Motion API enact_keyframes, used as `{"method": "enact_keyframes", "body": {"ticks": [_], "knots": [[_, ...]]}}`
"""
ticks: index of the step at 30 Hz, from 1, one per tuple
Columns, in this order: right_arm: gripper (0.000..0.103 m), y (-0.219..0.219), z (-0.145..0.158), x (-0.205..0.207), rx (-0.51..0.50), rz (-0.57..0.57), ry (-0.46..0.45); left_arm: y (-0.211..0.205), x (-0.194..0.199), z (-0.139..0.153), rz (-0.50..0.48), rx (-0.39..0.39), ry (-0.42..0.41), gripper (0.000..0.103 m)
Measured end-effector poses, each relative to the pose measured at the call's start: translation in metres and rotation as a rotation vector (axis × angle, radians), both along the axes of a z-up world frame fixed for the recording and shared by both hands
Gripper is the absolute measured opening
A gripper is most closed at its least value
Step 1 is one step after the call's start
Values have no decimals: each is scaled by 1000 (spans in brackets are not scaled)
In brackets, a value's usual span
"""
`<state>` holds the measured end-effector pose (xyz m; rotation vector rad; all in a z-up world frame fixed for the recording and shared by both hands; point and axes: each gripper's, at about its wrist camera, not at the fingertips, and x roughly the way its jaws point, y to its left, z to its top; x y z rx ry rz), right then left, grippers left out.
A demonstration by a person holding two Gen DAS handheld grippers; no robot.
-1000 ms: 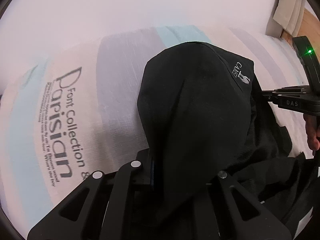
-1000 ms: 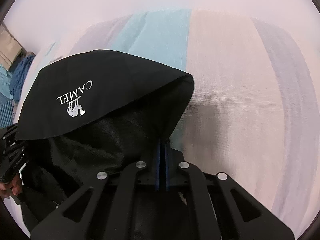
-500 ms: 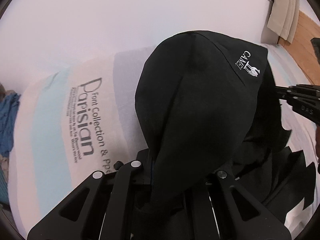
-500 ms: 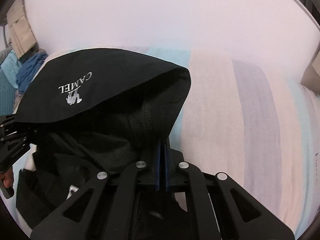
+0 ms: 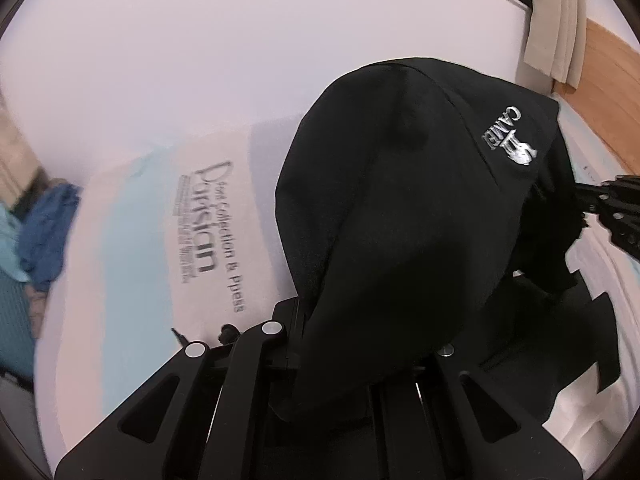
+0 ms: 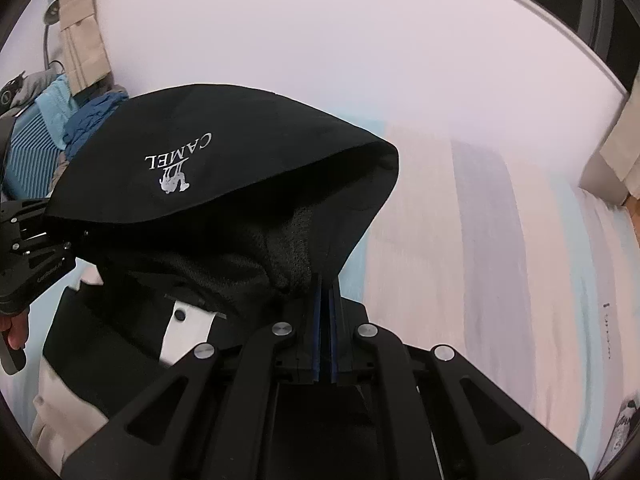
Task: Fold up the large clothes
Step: 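Lift the hood with both grippers and flip it over onto the jacket body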
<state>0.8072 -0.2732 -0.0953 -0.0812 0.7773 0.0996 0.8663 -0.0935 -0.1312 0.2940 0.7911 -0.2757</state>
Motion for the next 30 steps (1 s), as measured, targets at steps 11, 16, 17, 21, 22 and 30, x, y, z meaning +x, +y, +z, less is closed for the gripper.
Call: {"method": "enact_keyframes", "body": {"ticks": [11,16,17,21,22,30], "knots": [[2,28,-6,-69,-36,35,-53,3,-87,1,37,3,-64,6],[2,25,-9,-98,-47,60,-69,6,-118,0,69,-9,-103,6],[2,25,-10,-104,-54,62,-76,6,-122,-1,70,-8,-105,6],[2,24,-16,-121,-59,69,-82,12,-141,-4,78,-17,-108,6],[2,24,-17,-126,-61,67,-86,13,-146,-6,71,-6,-113,6],[2,47,-35,-141,-103,78,-91,17,-167,-26,44,13,-77,6]]}}
